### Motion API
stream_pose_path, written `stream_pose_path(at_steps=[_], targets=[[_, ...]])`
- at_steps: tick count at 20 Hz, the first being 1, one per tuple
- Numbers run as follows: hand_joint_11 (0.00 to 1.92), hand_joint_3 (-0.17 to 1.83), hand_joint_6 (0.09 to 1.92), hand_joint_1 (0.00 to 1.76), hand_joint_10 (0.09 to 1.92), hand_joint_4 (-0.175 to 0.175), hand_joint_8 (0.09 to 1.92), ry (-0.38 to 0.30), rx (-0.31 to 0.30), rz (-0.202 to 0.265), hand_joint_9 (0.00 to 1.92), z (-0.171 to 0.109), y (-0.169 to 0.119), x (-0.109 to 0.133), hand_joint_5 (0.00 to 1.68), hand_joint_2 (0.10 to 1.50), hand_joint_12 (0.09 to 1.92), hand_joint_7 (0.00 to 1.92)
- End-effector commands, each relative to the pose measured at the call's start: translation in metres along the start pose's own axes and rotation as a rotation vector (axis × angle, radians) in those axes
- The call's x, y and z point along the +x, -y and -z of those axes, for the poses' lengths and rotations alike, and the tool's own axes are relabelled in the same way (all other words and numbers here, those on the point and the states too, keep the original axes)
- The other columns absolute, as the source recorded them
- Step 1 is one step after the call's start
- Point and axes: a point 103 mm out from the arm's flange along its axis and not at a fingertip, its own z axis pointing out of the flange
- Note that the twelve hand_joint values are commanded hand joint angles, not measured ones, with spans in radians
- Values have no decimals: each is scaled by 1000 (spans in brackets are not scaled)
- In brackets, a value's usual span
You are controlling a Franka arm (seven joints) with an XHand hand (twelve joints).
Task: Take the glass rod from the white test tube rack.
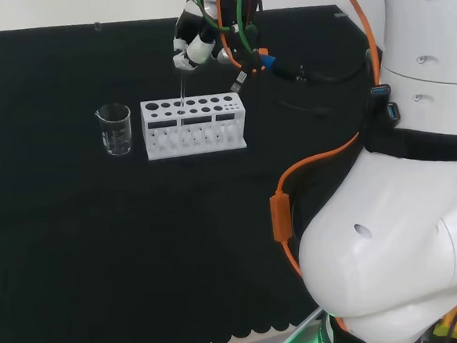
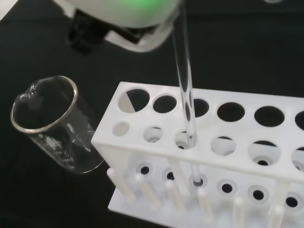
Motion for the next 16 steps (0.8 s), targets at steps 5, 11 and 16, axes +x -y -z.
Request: stream_pose_path(at_steps=[5, 11, 16], targets=[[1711, 359, 675, 1201, 216, -175, 449, -60, -74, 4, 1709, -5, -3, 5, 1180, 827, 562, 1517], [1692, 472, 584, 1283, 225, -175, 516, -75, -101, 4, 1769, -4, -4, 6, 1266, 747, 509, 1416], [1628, 707, 756, 1312, 364, -175, 729, -38, -150, -14, 1743, 5, 1, 10, 1215, 641, 591, 1285]])
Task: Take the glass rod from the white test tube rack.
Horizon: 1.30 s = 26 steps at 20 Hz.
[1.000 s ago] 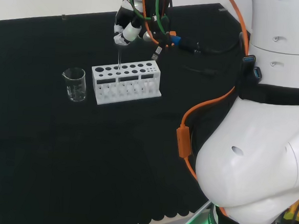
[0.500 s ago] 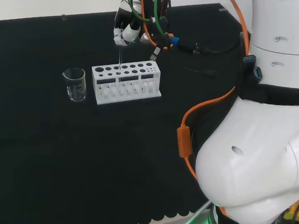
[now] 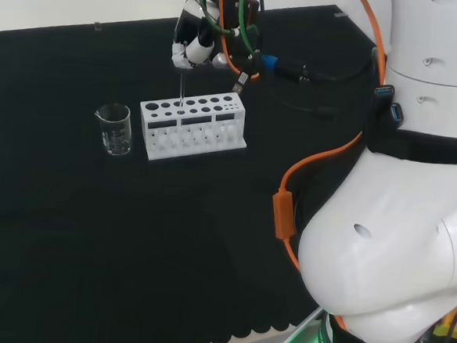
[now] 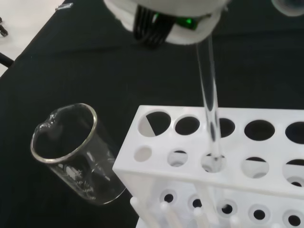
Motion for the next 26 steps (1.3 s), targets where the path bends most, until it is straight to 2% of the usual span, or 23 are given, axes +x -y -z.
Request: stream_pose_path(at_steps=[1, 3, 8, 19, 22, 26], targets=[[1610, 728, 759, 1317, 406, -175, 723, 54, -68, -16, 1725, 11, 7, 7, 1185, 630, 613, 1321], [1584, 730, 724, 1325, 452, -175, 664, 86, -83, -24, 1703, 16, 10, 11, 1163, 621, 634, 1391], [1575, 512, 559, 1328, 418, -175, 569, 141, -110, -26, 1716, 30, 20, 20, 1172, 728, 601, 1423], [1582, 338, 479, 1325, 371, -175, 563, 136, -144, -42, 1752, 64, 48, 34, 1177, 821, 591, 1406], [1582, 329, 476, 1325, 369, -175, 563, 159, -147, -46, 1754, 60, 36, 53, 1177, 826, 591, 1405], [1583, 325, 474, 1325, 368, -175, 564, 142, -174, -45, 1755, 77, 58, 47, 1177, 828, 591, 1404]])
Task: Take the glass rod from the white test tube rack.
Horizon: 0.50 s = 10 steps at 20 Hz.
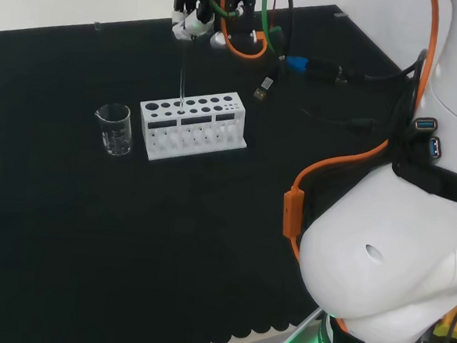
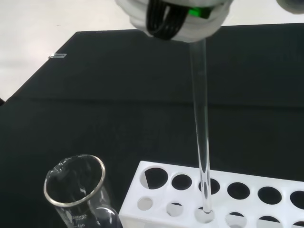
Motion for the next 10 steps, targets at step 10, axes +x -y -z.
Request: stream_pose_path(at_steps=[10], targets=[[1586, 315, 471, 1325, 367, -175, 564, 5, -72, 0, 1758, 48, 34, 10, 1177, 833, 593, 1404]])
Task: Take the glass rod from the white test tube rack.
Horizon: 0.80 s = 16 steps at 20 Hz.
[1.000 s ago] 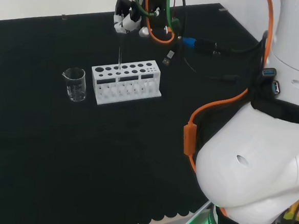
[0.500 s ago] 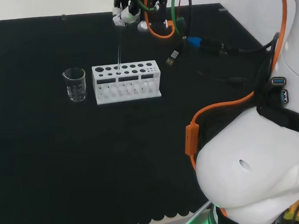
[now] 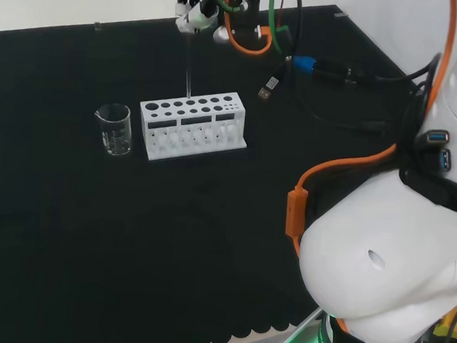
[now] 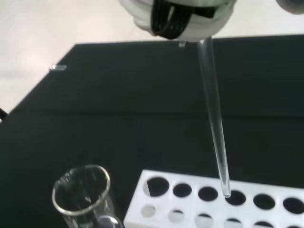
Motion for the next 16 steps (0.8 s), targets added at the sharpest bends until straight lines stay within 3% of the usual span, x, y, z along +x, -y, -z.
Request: stream_pose_path(at_steps=[1, 16], targets=[[1586, 314, 471, 1325, 367, -175, 564, 12, -37, 7, 1758, 27, 17, 8, 1177, 834, 593, 1404], [1586, 251, 466, 1323, 364, -175, 573, 17, -62, 15, 1760, 47, 35, 22, 1171, 869, 596, 1393]])
